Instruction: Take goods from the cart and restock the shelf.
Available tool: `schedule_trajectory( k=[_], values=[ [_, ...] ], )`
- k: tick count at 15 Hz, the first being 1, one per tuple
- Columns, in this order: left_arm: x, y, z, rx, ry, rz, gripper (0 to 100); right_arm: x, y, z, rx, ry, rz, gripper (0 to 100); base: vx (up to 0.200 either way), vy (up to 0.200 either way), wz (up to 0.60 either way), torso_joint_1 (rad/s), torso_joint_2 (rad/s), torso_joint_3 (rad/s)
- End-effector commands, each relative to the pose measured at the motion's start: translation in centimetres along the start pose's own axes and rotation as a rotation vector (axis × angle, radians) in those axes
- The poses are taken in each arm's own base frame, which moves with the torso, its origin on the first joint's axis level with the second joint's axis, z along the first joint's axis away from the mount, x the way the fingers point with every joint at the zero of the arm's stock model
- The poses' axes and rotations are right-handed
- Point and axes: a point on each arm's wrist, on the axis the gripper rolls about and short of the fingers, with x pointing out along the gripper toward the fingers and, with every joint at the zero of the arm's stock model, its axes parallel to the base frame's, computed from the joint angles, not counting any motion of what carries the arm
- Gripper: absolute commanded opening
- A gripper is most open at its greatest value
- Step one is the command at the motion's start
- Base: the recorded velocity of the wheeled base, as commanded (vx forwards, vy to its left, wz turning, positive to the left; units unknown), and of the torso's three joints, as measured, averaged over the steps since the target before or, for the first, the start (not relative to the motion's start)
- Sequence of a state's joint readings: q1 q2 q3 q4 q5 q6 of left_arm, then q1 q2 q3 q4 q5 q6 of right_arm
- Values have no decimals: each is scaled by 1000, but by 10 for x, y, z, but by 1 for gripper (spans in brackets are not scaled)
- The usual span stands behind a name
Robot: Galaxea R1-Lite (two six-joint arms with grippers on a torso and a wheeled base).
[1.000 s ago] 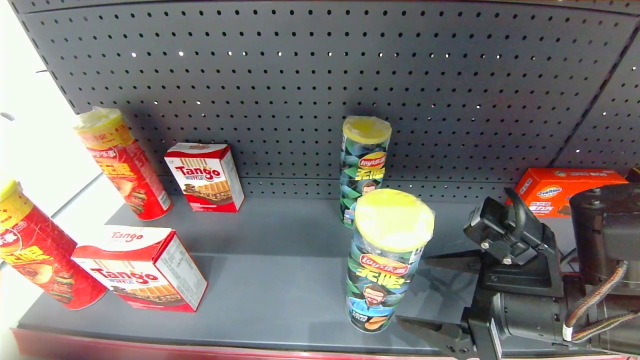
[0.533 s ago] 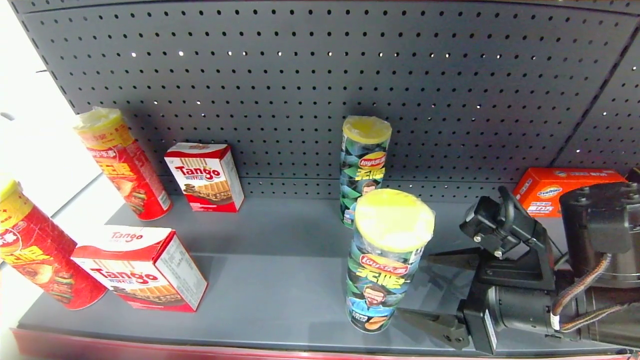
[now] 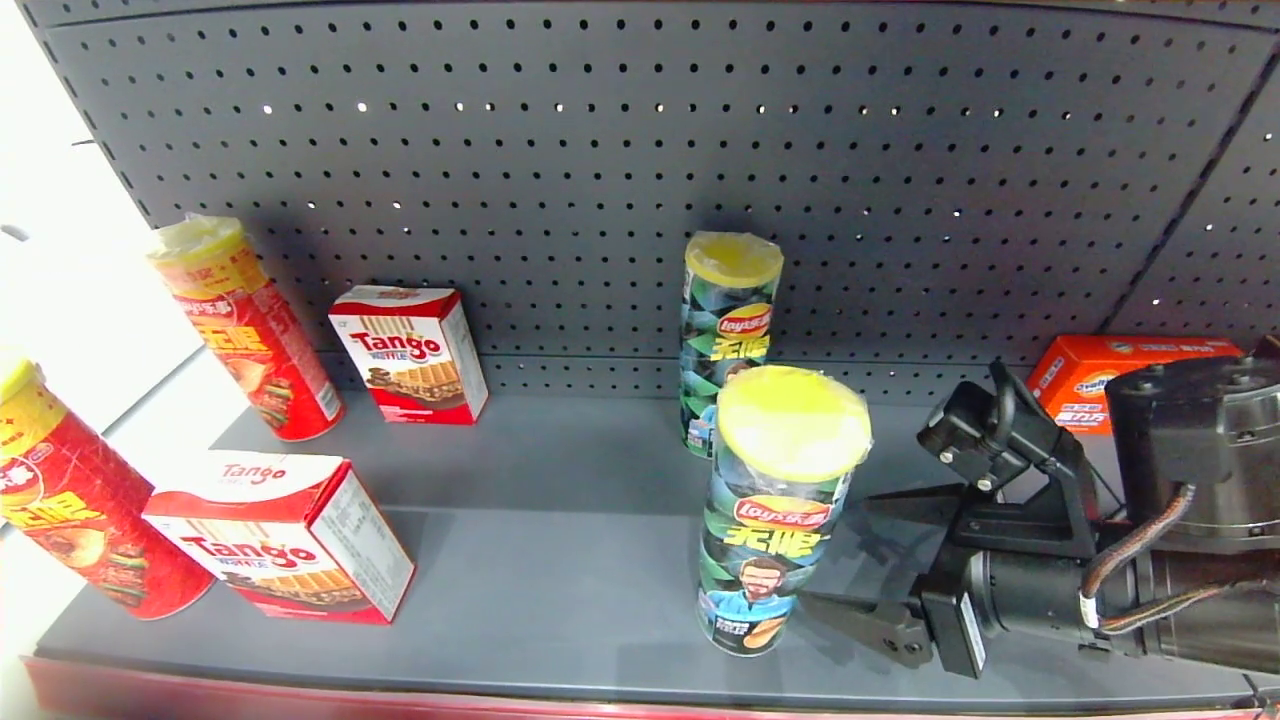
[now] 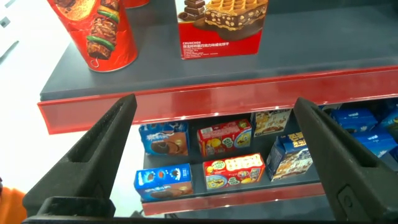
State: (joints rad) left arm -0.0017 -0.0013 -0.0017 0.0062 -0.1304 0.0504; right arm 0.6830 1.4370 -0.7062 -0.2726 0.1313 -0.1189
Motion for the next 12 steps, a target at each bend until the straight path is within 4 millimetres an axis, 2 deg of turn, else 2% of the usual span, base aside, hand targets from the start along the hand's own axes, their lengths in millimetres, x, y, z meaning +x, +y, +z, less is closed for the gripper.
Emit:
schedule_trajectory(
  k=[1,4,7,12],
  values=[
    [0,0,0,0,3,0,100,-1,-2,1,3,-4,-8,100,0,0,0,0,0,0],
    [0,0,0,0,1,0,100,-4,-2,-1,4,-4,-8,100,0,0,0,0,0,0],
    [0,0,0,0,1,2,100,-23,-9,-12,25,-11,-60,100,0,0,0,0,0,0],
    [0,0,0,0,1,2,100,-14,-17,-3,31,-12,-109,100,0,0,0,0,0,0]
  ],
)
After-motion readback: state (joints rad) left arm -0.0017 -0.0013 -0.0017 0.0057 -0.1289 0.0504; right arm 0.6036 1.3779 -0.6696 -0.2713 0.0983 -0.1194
